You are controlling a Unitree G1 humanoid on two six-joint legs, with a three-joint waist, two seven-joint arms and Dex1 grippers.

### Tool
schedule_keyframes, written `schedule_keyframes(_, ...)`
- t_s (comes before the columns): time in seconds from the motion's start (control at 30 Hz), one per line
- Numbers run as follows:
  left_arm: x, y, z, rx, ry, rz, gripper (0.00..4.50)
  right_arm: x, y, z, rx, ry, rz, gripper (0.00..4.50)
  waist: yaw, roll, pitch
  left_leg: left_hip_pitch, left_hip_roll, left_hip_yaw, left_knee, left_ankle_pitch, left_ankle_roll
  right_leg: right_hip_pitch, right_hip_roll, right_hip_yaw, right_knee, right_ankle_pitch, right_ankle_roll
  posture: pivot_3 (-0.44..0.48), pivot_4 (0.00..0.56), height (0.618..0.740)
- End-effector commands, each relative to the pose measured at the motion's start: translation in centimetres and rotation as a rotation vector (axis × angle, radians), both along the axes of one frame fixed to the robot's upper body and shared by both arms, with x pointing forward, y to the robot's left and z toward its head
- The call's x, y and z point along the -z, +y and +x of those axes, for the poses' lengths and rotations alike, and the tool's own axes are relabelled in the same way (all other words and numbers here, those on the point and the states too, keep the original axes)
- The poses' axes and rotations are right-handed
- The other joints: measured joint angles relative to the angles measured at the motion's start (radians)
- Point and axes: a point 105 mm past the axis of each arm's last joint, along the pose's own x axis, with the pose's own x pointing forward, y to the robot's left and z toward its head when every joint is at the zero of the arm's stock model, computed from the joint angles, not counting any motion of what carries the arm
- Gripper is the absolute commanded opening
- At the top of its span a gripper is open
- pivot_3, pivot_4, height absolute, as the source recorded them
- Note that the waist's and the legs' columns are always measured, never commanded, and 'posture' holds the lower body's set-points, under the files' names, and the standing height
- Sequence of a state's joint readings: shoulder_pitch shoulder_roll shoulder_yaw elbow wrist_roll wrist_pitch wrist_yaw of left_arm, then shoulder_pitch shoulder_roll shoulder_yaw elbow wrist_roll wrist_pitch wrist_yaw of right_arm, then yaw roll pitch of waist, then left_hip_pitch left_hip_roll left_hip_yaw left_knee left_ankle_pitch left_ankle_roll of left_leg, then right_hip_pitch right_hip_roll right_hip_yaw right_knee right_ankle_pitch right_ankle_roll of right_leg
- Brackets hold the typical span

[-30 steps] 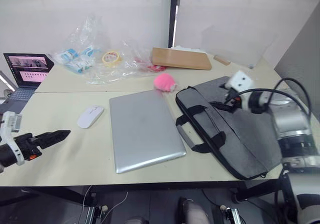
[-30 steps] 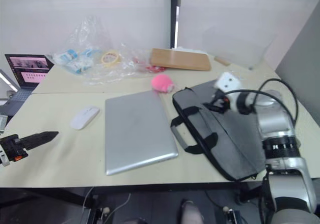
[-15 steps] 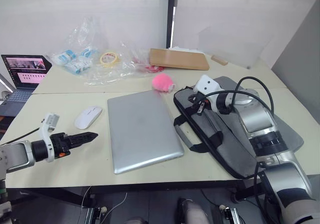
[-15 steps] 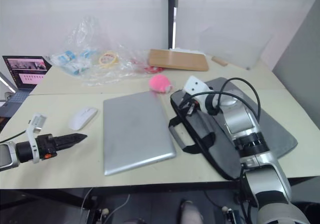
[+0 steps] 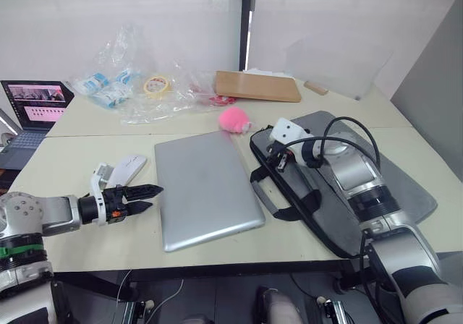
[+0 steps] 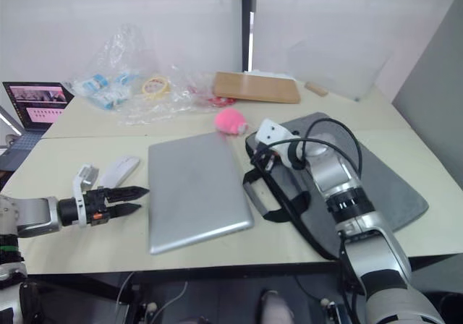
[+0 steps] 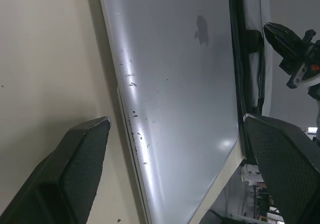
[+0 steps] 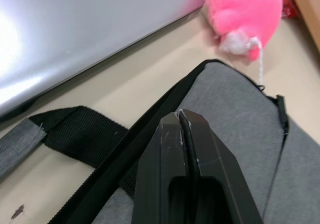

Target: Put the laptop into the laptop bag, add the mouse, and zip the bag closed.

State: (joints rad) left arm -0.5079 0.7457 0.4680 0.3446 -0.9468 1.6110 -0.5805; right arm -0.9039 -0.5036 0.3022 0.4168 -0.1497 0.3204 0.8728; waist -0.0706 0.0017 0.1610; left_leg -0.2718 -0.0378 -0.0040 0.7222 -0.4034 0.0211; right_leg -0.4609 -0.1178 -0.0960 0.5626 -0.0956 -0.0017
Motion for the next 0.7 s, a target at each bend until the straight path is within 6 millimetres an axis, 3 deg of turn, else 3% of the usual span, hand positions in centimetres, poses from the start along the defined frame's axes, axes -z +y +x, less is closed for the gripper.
schedule_keyframes(0.03,-0.5,-0.5,0.4,0.013,-0.018,-0.02,4.5,-1.2,1.6,-0.1,-0.059,-0.048,0.004,0.06,0.0,0.0,0.0,0.0,0.0,0.0,0.0,0.0,0.0,0.0,0.0,0.0,0.0,0.0,0.0,0.0,0.15,0.74)
schedule_keyframes(0.27,0.0,-0.5,0.7,-0.006,0.002,-0.038,4.5,0.7,4.0,-1.1,-0.13,-0.009,-0.023,0.06,0.001,0.0,0.0,0.0,0.0,-0.005,0.0,0.0,0.0,0.0,0.0,0.0,0.0,0.0,0.0,0.0,0.15,0.74)
schedule_keyframes(0.7,1.0,-0.8,0.6,-0.017,0.01,-0.028,4.5,3.8,5.4,-1.4,-0.15,0.04,-0.127,0.06,0.002,0.0,0.0,0.002,0.0,-0.009,0.001,0.0,-0.001,0.001,0.0,0.001,0.001,0.0,0.0,0.0,0.15,0.74)
